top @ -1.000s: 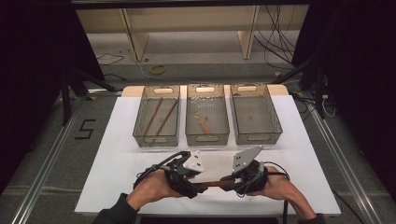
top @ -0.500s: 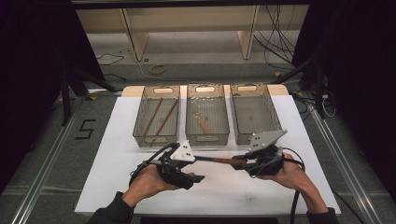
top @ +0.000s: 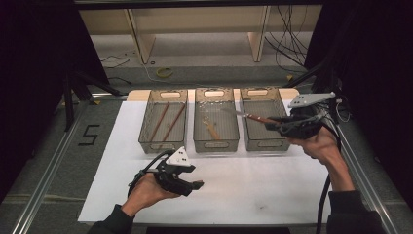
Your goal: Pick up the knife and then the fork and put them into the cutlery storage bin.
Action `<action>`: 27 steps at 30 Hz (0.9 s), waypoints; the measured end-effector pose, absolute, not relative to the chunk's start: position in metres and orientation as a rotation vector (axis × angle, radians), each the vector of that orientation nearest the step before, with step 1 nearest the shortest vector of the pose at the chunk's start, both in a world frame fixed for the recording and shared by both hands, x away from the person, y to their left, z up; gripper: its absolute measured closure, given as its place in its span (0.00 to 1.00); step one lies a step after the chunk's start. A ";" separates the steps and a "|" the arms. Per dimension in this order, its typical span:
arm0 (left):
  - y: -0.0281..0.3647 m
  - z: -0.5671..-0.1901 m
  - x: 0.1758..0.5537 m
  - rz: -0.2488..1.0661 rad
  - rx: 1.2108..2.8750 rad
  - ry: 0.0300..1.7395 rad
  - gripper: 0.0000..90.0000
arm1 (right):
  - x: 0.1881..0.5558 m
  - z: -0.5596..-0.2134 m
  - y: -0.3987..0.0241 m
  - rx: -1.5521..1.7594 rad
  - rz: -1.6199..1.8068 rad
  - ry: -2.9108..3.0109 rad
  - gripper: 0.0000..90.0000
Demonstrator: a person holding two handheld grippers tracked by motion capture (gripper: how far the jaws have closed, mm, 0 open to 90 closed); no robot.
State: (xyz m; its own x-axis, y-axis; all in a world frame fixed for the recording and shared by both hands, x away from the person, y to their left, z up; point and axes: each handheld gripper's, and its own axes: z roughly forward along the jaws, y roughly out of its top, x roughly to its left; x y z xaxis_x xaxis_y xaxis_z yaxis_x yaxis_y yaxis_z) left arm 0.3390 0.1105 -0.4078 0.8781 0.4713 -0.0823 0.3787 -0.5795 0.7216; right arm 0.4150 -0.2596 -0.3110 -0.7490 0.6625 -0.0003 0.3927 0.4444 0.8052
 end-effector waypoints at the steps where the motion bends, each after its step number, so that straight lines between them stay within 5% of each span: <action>1: 0.113 -0.409 0.339 0.148 2.247 0.616 0.42 | 0.421 -0.311 -0.263 0.935 1.197 2.371 0.84; 27: 0.155 -0.433 0.350 0.174 2.142 0.743 0.28 | 0.492 -0.352 -0.278 1.281 1.017 2.172 0.84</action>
State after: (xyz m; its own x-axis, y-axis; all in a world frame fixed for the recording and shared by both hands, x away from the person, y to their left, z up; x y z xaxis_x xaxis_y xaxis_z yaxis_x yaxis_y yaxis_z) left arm 0.3503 0.1548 -0.4331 0.8147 0.5650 -0.1307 0.4483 -0.4705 0.7601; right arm 0.4917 -0.2781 -0.3517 -0.4877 0.8730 0.0097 0.5663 0.3079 0.7646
